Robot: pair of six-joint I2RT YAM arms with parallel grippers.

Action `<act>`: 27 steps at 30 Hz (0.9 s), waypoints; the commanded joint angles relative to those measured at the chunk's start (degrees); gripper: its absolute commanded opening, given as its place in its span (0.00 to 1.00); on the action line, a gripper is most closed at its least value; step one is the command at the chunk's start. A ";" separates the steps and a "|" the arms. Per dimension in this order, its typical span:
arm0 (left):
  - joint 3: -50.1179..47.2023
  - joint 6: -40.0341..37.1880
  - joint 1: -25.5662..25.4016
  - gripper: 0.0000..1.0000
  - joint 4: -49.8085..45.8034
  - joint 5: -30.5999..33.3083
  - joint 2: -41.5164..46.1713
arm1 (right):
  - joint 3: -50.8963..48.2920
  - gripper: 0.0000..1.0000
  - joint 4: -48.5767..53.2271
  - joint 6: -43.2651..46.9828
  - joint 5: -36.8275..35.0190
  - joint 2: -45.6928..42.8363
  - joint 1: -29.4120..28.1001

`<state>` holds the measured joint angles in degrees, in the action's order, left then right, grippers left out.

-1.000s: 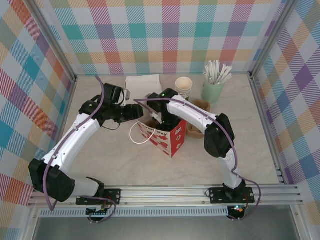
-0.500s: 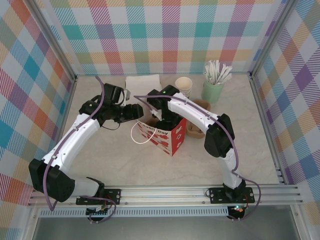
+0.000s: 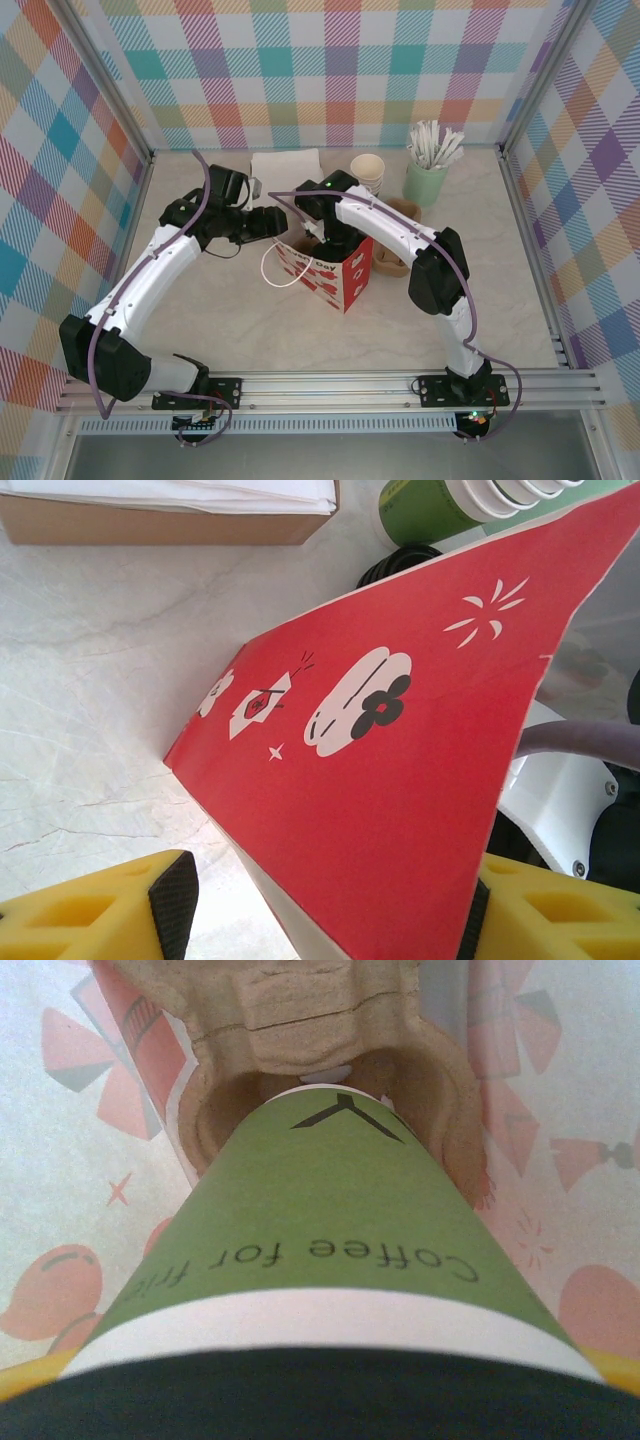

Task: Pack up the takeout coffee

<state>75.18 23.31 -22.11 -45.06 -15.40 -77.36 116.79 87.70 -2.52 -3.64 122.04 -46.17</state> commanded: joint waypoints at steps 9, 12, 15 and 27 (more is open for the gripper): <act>1.99 -0.75 -0.29 0.67 -1.52 0.65 -0.19 | 0.10 0.77 3.80 -0.82 -0.39 1.61 0.29; 2.03 -0.79 -0.30 0.67 -1.50 0.72 -0.30 | 0.10 0.77 3.91 -0.90 -0.89 1.70 0.29; 1.99 -0.81 -0.30 0.67 -1.44 0.66 -0.38 | 0.10 0.77 3.95 -0.90 -1.19 1.76 0.34; 1.90 -0.81 -0.38 0.67 -1.52 0.77 -0.25 | -0.60 0.77 1.76 -0.84 -1.11 1.93 0.33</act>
<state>75.68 23.11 -22.09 -45.50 -15.38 -77.43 116.73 89.41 -2.52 -4.10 123.31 -46.15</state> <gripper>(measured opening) 0.669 0.829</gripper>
